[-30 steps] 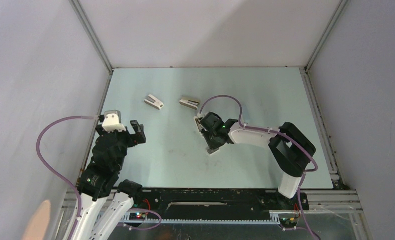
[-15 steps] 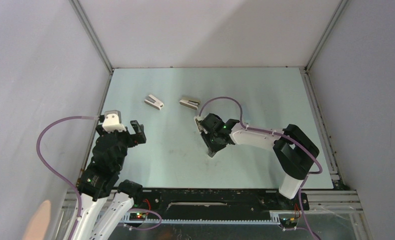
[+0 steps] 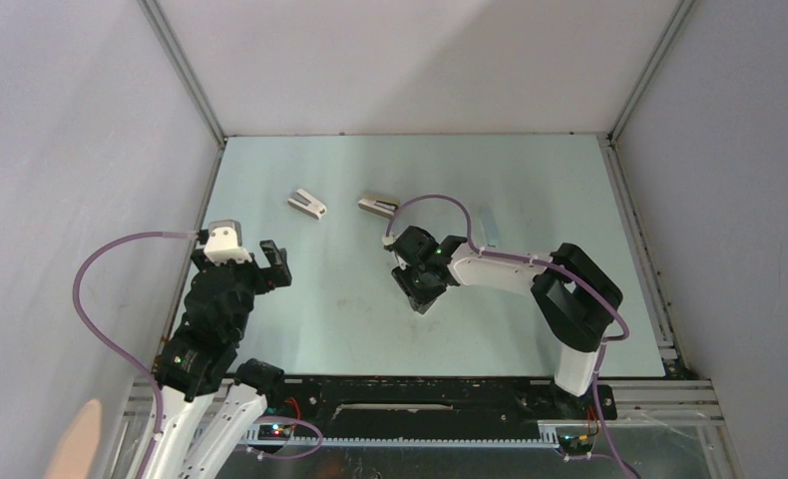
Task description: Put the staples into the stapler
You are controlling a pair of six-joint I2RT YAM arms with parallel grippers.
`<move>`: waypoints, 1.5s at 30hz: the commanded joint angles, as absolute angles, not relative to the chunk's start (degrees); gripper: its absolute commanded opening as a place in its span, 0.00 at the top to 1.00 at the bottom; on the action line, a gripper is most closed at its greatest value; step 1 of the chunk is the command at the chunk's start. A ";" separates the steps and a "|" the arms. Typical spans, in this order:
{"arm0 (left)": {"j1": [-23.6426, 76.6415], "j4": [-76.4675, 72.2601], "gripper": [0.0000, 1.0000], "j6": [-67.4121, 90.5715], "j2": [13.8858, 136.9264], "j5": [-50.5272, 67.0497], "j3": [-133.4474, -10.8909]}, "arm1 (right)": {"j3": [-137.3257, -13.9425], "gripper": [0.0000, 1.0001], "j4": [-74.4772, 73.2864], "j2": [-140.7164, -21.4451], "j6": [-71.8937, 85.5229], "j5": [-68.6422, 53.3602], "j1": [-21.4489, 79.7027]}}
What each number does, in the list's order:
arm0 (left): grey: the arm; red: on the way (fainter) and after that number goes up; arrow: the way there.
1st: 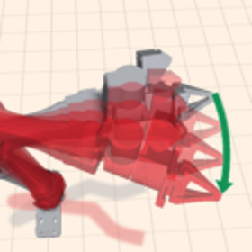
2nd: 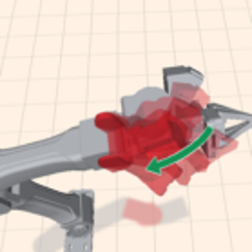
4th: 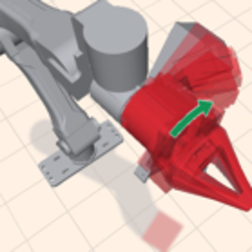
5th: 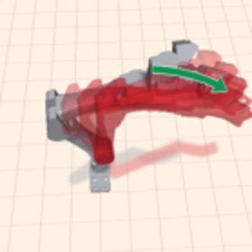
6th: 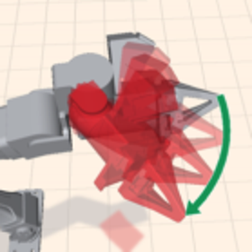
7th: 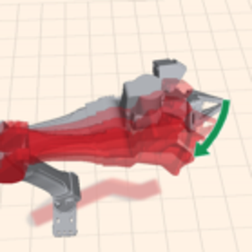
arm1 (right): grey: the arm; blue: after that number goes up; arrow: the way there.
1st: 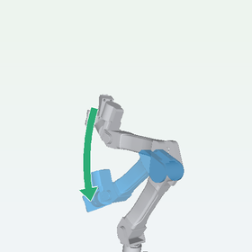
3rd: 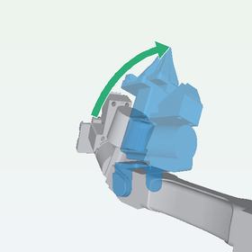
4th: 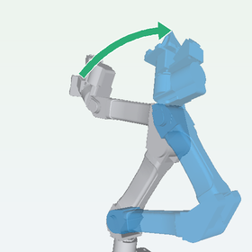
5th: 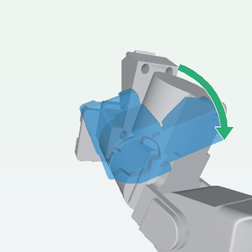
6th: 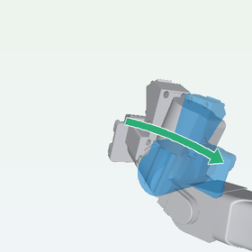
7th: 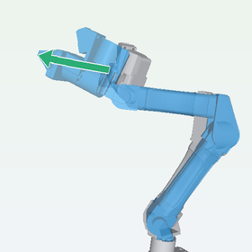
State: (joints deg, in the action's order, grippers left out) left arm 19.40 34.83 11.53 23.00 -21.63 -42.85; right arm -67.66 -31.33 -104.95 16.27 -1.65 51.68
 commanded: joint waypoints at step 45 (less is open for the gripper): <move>18.92 33.05 0.02 10.99 22.85 -20.71 -42.45 | -71.19 0.72 -36.39 -103.12 11.08 8.54 54.89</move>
State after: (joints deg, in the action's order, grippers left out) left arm 19.35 34.83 11.53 22.98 -20.75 -42.85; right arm -70.22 -36.62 -105.41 12.78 9.23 55.20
